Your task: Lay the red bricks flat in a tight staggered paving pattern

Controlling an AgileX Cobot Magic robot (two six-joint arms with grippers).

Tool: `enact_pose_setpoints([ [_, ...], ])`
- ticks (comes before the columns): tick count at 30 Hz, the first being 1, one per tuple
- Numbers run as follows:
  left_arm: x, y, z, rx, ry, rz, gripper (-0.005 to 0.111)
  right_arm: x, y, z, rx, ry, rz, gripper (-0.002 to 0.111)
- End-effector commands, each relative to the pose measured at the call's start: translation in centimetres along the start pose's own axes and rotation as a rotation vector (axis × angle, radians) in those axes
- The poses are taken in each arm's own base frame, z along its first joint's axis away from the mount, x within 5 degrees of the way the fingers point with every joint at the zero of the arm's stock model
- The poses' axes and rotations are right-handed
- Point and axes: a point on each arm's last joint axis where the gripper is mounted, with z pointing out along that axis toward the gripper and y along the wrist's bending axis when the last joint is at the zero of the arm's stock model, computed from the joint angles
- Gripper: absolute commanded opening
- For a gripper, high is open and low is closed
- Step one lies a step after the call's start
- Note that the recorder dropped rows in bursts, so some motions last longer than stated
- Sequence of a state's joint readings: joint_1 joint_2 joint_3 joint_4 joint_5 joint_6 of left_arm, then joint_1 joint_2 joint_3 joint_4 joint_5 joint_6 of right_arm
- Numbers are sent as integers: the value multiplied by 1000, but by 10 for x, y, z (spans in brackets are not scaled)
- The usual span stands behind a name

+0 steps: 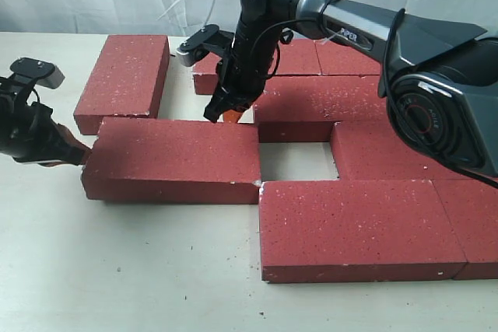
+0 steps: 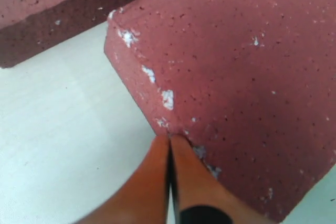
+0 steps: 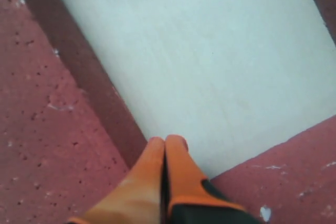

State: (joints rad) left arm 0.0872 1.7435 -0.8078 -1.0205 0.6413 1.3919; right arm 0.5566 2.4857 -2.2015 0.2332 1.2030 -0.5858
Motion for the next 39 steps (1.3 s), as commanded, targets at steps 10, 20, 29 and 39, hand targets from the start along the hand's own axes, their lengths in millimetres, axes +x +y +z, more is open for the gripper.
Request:
enact_pose_setpoints([
  [10, 2, -6, -3, 23, 49, 30, 0, -2, 3, -10, 1, -5, -7, -1],
  [20, -2, 5, -3, -107, -8, -8, 0, -1, 0, -14, 48, 15, 12, -1],
  [29, -3, 3, -3, -83, -12, -41, 0, -13, 18, -85, 55, -143, 4, -1],
  [39, 8, 11, 17, -61, 35, -97, 0, -10, 31, -71, 12, -98, 21, -1],
])
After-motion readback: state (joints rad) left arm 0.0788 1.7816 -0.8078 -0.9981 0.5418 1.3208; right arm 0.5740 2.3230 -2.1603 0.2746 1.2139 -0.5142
